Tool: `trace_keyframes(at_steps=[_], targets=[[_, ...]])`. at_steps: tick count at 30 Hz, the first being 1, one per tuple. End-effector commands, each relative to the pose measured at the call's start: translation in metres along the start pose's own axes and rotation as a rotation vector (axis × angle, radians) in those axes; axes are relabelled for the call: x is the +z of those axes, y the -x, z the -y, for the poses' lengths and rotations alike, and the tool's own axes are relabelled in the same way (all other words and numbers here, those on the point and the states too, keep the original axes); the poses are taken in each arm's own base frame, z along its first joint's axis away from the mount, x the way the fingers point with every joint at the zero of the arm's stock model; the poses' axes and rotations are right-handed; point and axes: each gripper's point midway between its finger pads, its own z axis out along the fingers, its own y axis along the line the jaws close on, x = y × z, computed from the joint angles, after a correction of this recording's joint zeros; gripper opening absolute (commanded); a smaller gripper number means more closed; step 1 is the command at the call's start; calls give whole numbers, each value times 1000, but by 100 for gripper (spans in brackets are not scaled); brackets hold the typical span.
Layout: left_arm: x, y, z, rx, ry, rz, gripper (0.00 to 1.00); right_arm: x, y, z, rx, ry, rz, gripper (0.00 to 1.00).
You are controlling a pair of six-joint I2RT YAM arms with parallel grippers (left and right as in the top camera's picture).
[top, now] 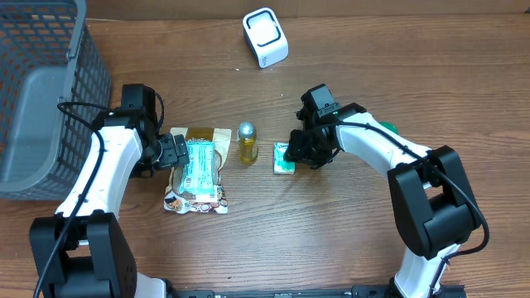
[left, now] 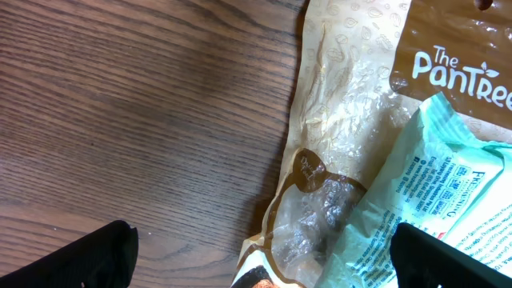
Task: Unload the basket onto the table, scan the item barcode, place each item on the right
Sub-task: 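Lower the right gripper and close it on the Kleenex pack, then lift the Kleenex pack and turn it upright with the right gripper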
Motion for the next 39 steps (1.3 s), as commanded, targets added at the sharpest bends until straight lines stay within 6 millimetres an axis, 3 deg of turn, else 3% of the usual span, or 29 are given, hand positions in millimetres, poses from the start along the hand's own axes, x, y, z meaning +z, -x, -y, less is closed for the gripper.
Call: trace_keyframes(at_steps=[1, 16, 25, 27, 28, 29, 33, 39], targets=[[-2, 4, 3, 14, -10, 7, 100, -19, 11, -12, -18, 35, 51, 32], [-2, 4, 3, 14, -10, 7, 99, -2, 6, -2, -10, 22, 35, 27], [-2, 4, 3, 14, -10, 7, 100, 10, -7, 16, 5, -22, 19, 22], [-2, 4, 3, 14, -10, 7, 100, 10, -7, 15, 4, -17, 18, 17], [-2, 4, 3, 14, -10, 7, 100, 9, -7, 12, 3, -2, 15, 10], [-2, 4, 3, 14, -10, 7, 100, 7, -6, 9, 6, 19, 9, 4], [-2, 4, 3, 14, -10, 7, 99, -12, -4, -12, -5, 181, -34, 4], [-2, 4, 3, 14, -10, 7, 100, -64, -9, -39, -105, 530, -67, 4]])
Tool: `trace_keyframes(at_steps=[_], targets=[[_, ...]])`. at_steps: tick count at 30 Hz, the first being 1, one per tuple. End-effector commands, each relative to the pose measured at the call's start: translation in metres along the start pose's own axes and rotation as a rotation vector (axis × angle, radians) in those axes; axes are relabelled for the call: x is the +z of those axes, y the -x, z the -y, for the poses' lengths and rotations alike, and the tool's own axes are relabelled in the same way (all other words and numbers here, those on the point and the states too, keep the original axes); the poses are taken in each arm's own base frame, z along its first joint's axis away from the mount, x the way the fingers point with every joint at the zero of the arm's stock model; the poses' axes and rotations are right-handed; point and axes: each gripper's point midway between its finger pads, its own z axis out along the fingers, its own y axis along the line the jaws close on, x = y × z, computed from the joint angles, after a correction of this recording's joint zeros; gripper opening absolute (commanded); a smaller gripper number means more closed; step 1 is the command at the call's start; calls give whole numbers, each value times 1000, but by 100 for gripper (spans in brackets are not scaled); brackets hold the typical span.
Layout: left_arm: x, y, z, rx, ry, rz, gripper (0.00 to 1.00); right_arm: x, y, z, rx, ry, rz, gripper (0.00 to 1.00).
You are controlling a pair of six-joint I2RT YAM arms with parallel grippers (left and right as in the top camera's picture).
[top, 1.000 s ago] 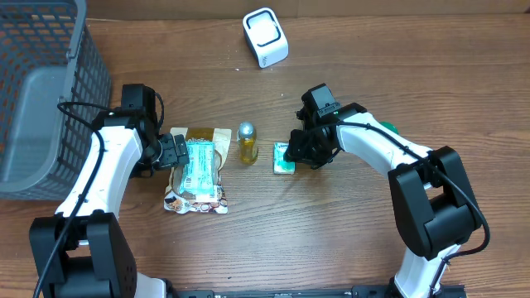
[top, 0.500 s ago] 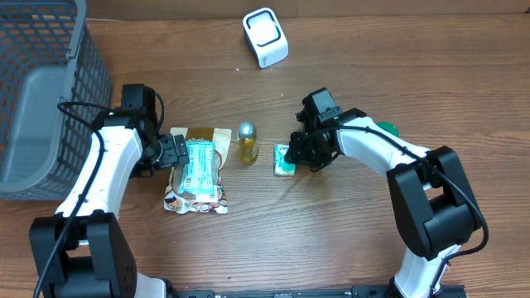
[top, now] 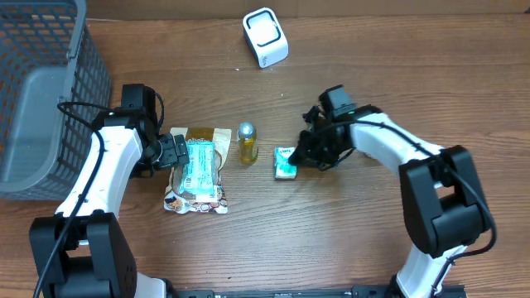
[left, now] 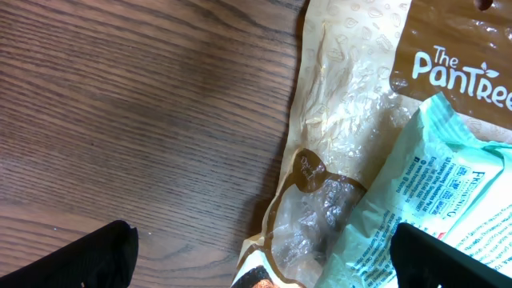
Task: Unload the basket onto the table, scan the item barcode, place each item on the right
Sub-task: 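Lift the Kleenex pack and turn it upright with the right gripper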
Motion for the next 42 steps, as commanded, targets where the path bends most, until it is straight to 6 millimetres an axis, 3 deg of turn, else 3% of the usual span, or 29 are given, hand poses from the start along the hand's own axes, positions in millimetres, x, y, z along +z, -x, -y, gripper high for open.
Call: trace_keyframes(at_steps=[1, 6, 15, 29, 42], targets=[[-2, 4, 3, 14, -10, 7, 100, -40, -3, -46, -139, 276, -3, 4], [-2, 4, 3, 14, -10, 7, 100, -53, -18, -46, -206, 360, -40, 4], [-2, 4, 3, 14, -10, 7, 100, -90, -42, -70, -355, 647, -25, 4], [-2, 4, 3, 14, -10, 7, 100, -125, -81, -91, -471, 815, 35, 4], [-2, 4, 3, 14, -10, 7, 100, -128, -84, -94, -467, 827, 39, 4]])
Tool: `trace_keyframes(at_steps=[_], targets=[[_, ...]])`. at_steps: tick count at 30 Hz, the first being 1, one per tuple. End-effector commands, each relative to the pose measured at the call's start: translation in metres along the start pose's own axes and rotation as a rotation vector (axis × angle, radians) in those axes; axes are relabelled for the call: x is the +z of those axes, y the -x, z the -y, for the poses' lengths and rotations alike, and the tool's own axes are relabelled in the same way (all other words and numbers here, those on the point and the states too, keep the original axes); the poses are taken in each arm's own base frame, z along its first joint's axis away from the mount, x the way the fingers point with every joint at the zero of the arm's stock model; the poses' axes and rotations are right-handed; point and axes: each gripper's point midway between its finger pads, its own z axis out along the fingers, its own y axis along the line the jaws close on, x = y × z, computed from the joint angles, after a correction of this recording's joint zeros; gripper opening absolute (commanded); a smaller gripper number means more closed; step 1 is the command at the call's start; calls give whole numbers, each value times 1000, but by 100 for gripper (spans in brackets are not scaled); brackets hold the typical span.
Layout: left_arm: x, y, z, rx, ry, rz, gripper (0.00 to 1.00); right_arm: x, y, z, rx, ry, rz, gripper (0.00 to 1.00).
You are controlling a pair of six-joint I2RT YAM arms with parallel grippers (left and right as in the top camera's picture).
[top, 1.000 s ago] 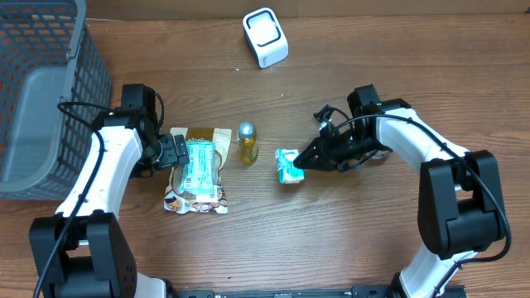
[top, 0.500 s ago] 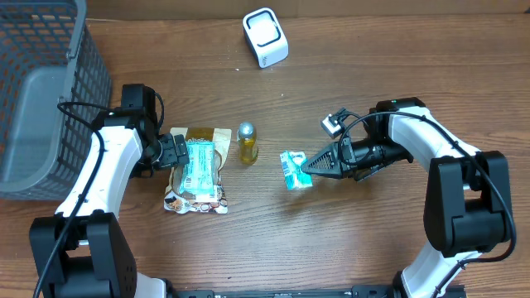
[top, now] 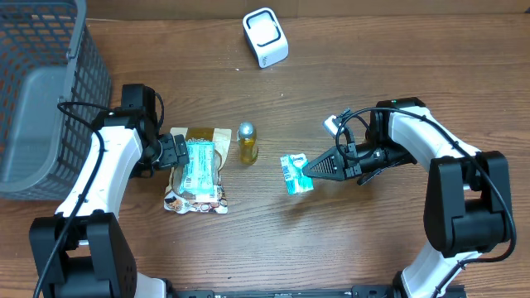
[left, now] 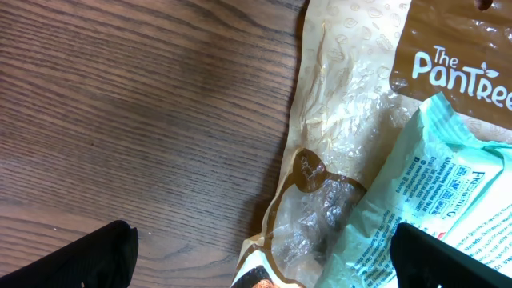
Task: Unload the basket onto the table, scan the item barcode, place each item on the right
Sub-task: 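Lift the Kleenex pack and turn it upright with the right gripper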
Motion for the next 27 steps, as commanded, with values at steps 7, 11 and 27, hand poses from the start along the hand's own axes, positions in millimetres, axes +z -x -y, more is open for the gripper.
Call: trace_keyframes(at_steps=[7, 11, 27], targets=[[-2, 4, 3, 14, -10, 7, 100, -1, 10, -14, -93, 23, 48, 4], [-2, 4, 3, 14, -10, 7, 100, -1, 10, -14, -93, 22, 48, 4], [-2, 4, 3, 14, -10, 7, 100, 0, 7, -13, -61, 19, 36, 4]])
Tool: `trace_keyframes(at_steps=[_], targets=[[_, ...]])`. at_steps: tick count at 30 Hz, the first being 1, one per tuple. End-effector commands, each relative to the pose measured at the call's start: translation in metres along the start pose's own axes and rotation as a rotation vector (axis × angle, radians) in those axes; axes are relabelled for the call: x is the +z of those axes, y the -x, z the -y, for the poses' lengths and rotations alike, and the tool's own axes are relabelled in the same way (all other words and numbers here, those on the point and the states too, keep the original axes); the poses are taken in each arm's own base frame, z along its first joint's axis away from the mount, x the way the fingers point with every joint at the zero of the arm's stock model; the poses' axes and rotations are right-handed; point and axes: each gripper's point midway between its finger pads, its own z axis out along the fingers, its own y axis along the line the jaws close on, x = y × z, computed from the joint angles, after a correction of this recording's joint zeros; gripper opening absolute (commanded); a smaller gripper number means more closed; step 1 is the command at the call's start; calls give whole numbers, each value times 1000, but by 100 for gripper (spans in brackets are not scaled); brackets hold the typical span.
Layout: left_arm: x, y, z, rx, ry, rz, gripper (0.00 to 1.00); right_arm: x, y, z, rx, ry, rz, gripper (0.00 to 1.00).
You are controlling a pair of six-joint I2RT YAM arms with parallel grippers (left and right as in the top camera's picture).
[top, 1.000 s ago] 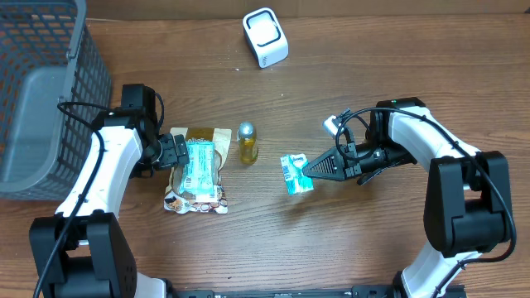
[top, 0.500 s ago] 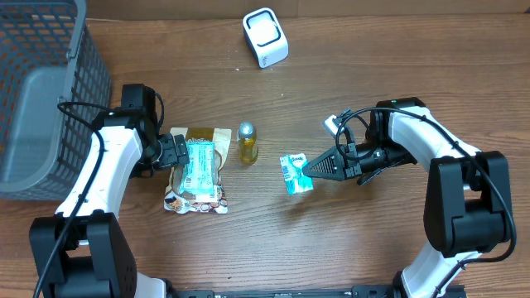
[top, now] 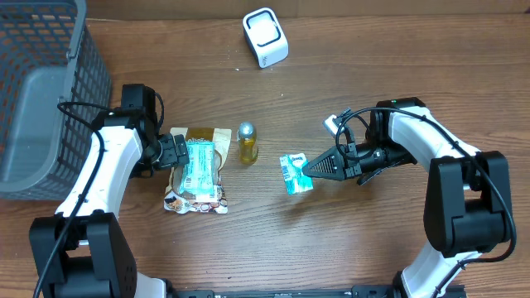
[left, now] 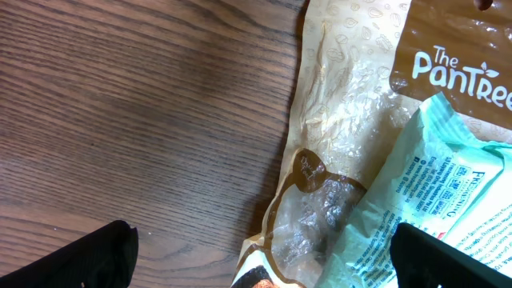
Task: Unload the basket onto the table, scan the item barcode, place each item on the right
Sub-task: 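Lift the Kleenex pack and turn it upright with the right gripper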
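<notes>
A small green and white packet (top: 295,174) sits tilted at the tips of my right gripper (top: 310,169), which is shut on its right edge in the middle of the table. The white scanner (top: 265,37) stands at the far edge, well away from the packet. My left gripper (top: 175,153) rests low at the left edge of a brown snack bag (top: 199,199) with a mint-green pack (top: 199,164) lying on it. In the left wrist view the left gripper (left: 264,258) is open, its black fingertips (left: 88,256) wide apart around the brown bag (left: 336,104) and the mint pack (left: 448,200).
A small yellow bottle with a silver cap (top: 246,142) stands between the bag and the packet. A grey mesh basket (top: 41,83) fills the far left corner. Bare wood lies between the packet and the scanner.
My right gripper first stood over the small packet lying flat beside the bottle, and was still on it a moment later. By 0.9 s ago the right arm had swung out to the right, with the packet held tilted at the fingertips. The left arm never moved.
</notes>
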Motion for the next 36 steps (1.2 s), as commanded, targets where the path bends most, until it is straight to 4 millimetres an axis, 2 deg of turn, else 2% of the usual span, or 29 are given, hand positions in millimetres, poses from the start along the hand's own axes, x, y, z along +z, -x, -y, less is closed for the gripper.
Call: trace_keyframes(at_steps=[1, 8, 13, 22, 36], targets=[[-2, 4, 3, 14, -10, 7, 100, 0, 5, -12, -50, 16, 30, 4], [-2, 4, 3, 14, -10, 7, 100, 1, -8, -17, -47, 15, 27, 4], [-2, 4, 3, 14, -10, 7, 100, 1, -20, -34, -93, 10, 30, 4], [-2, 4, 3, 14, -10, 7, 99, 0, -29, -66, -169, -2, 37, 4], [-2, 4, 3, 14, -10, 7, 100, 0, -29, -68, -172, 0, 40, 4]])
